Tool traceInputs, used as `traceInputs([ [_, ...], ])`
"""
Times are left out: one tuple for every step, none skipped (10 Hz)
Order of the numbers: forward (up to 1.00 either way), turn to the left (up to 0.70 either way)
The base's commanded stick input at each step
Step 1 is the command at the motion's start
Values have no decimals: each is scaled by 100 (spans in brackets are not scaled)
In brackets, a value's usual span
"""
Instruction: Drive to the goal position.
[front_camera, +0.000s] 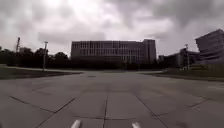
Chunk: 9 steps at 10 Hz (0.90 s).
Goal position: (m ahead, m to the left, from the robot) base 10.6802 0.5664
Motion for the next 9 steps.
traceInputs([
  [100,-4],
  [100,-21],
  [100,-10],
  [100,-9],
  [100,-18],
  [100,0],
  [100,0],
  [100,-19],
  [100,0],
])
